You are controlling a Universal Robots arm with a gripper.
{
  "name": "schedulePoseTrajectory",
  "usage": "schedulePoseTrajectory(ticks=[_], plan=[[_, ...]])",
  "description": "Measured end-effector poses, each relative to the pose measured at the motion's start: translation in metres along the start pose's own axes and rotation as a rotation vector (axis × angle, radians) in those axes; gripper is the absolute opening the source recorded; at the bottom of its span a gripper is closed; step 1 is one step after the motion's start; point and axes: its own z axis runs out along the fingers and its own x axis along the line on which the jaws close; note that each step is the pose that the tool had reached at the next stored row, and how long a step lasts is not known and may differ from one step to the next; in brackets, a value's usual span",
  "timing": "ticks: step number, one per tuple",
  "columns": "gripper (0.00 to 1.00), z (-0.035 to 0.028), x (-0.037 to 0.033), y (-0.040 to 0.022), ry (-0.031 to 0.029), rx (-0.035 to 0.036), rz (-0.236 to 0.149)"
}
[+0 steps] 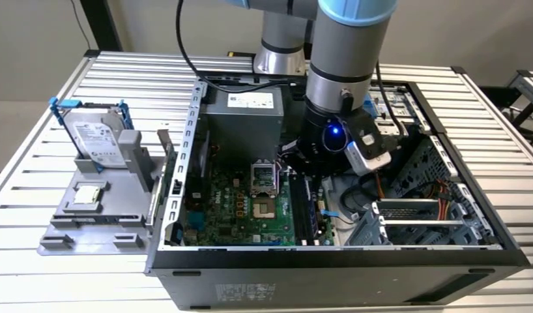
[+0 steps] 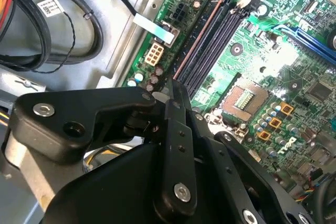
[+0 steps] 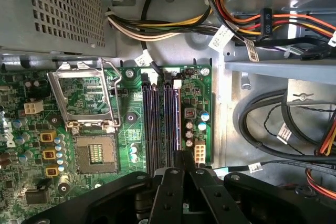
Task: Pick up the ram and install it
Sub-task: 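Insert the ram into the slot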
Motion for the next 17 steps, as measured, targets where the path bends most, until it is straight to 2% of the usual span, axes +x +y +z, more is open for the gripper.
schedulePoseTrajectory(ticks=[1,5,6,8,9,10,17], plan=[[0.0,0.0,0.0,-0.0004,0.0003,-0.003,0.0],[0.0,0.0001,-0.0001,-0.0011,0.004,-0.0741,0.003],[0.0,0.0001,-0.0003,-0.0015,0.0048,-0.0865,0.004],[0.0,0.0002,-0.0005,-0.0017,0.0055,-0.1063,-0.003],[0.0,0.0003,-0.0005,-0.0017,0.0052,-0.1125,-0.014],[0.0,0.0002,-0.0004,-0.0017,0.0048,-0.1152,-0.029],[0.0,0.0003,-0.0005,-0.0017,-0.0007,-0.121,-0.152]])
